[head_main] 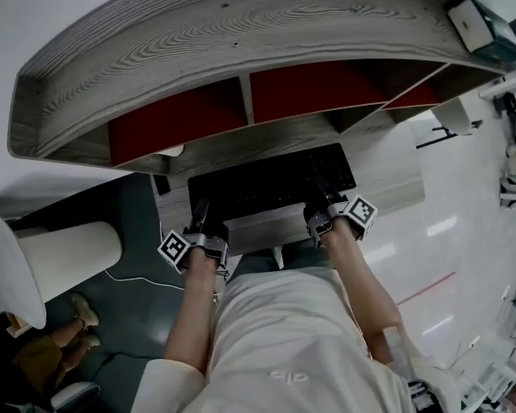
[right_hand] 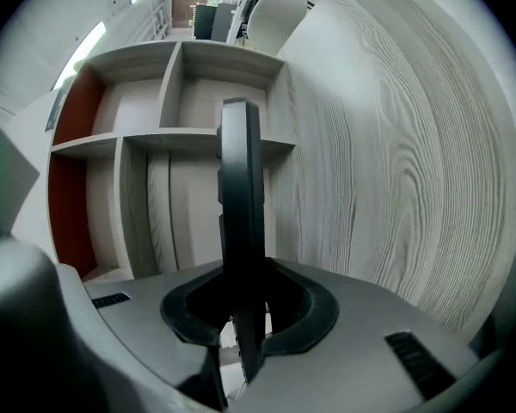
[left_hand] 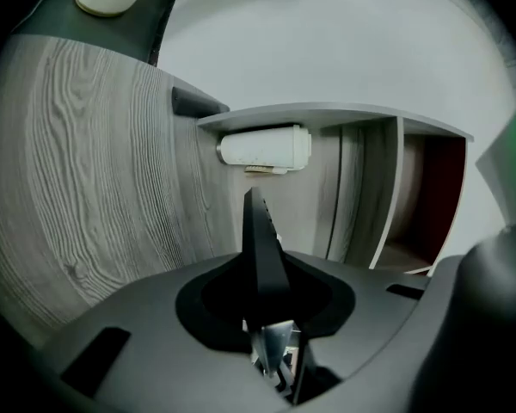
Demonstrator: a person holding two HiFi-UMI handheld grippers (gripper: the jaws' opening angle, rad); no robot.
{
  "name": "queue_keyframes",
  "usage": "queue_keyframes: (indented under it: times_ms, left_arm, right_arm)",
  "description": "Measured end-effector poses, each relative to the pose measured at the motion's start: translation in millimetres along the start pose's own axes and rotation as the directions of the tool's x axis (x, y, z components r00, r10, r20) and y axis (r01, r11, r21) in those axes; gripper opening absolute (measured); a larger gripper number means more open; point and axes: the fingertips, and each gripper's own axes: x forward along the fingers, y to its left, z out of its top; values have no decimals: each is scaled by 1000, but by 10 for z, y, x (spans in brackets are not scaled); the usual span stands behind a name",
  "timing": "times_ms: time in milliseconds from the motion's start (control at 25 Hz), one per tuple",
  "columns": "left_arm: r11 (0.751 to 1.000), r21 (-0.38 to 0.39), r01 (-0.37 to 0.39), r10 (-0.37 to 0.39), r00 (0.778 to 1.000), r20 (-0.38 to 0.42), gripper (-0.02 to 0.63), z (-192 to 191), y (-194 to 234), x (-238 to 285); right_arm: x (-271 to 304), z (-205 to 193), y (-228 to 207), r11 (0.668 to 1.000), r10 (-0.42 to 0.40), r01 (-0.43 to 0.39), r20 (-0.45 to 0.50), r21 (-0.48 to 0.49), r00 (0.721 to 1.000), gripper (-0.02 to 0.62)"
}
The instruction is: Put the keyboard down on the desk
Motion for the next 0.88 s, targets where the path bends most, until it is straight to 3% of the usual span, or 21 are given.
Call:
queue_keyframes:
  times_ms: [320, 880]
  left_arm:
    - [999, -4, -32, 32, 999, 4, 92, 112, 290, 247]
    - [995, -33, -90, 92, 995, 45, 92, 235, 627, 519]
  right_arm:
    - [235, 83, -312, 1000, 5, -5, 10, 21, 1000, 98]
    - [591, 155, -597, 996, -65, 64, -1, 58, 998, 98]
